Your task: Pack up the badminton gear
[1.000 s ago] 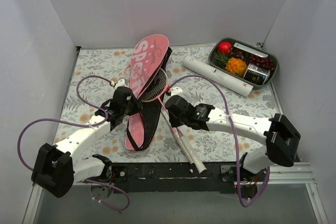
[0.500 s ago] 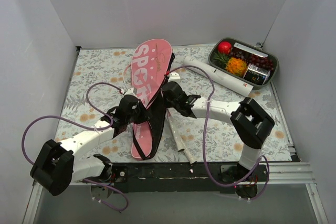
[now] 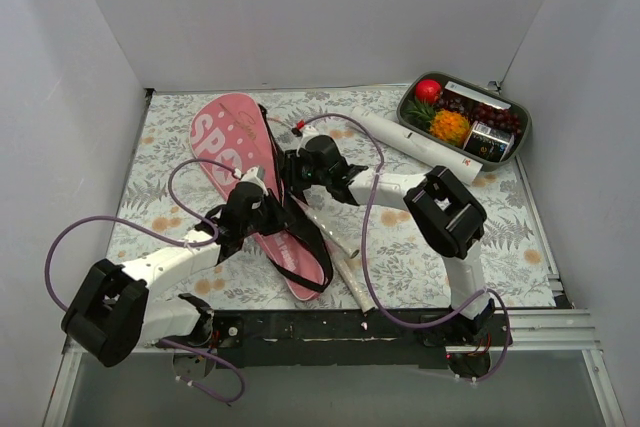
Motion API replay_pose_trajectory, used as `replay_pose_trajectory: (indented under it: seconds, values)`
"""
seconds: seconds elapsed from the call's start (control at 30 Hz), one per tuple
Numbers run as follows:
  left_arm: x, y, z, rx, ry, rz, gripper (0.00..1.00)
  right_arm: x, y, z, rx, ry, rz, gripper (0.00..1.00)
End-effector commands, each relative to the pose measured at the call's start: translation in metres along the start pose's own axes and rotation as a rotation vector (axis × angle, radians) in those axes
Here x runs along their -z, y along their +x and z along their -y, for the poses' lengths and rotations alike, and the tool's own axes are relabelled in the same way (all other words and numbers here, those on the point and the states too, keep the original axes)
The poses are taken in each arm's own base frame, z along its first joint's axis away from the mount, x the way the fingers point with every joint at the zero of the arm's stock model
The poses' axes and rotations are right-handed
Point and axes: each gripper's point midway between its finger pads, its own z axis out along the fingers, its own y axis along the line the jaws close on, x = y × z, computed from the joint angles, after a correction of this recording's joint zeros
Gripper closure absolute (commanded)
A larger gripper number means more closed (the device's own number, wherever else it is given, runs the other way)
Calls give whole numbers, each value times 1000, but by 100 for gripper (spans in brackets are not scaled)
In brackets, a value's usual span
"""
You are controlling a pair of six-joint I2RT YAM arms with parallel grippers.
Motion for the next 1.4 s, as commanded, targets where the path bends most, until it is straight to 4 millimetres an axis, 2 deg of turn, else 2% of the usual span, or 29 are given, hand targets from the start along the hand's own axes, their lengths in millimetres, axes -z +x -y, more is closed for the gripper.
replay_pose_trajectory:
  seconds: [0.0,0.03,0.13,0.23,0.27,0.3,0.33,0.37,0.43,0.47,0.5,0.53,0.6,0.63,0.67,0.73,0.77,0.83,0.87,0.97,1.2,1.37]
  values:
    - [-2,25,14,-30,91,-113,100,19,-77,-61,96,-225,186,56]
    - [-3,25,14,-32,89,-115,100,22,-75,-61,104,-226,175,48]
    - [-3,24,16,-42,99,-114,100,40,-65,-54,147,-184,133,39]
    - [-1,26,18,-59,116,-121,100,64,-58,-34,183,-92,103,36]
    - [0,27,19,-66,123,-126,100,77,-59,-32,191,-77,104,35]
    - [1,29,19,-78,135,-134,100,85,-48,-21,189,-42,60,35]
    - [3,30,20,-85,145,-135,100,93,-45,-14,208,-19,47,35]
    - [4,31,20,-89,150,-137,100,109,-50,-15,223,-2,57,35]
    - [6,35,20,-107,160,-145,100,128,-24,7,232,65,-26,35]
    - [8,35,21,-113,166,-143,100,143,-29,7,243,85,1,35]
    - [8,37,22,-121,172,-150,100,152,-11,19,238,114,-48,35]
    - [9,40,22,-134,177,-156,100,162,-1,28,232,145,-87,35]
    - [8,47,22,-152,174,-182,100,180,7,37,234,187,-114,35]
    - [7,49,22,-171,173,-186,100,189,25,48,220,216,-171,35]
    - [7,52,22,-185,174,-194,100,196,30,49,223,219,-190,35]
    - [6,60,24,-232,177,-215,100,205,58,56,197,221,-256,36]
    - [6,62,27,-251,179,-220,100,210,69,51,183,185,-280,37]
    - [7,67,32,-288,191,-226,100,216,84,52,144,175,-297,38]
    - [8,69,33,-310,194,-227,100,223,99,54,131,162,-306,38]
    - [13,73,41,-350,222,-223,100,234,115,53,111,143,-315,38]
    - [10,72,40,-371,196,-210,100,249,138,48,68,93,-344,39]
    - [11,73,36,-373,173,-218,100,257,156,43,26,49,-373,48]
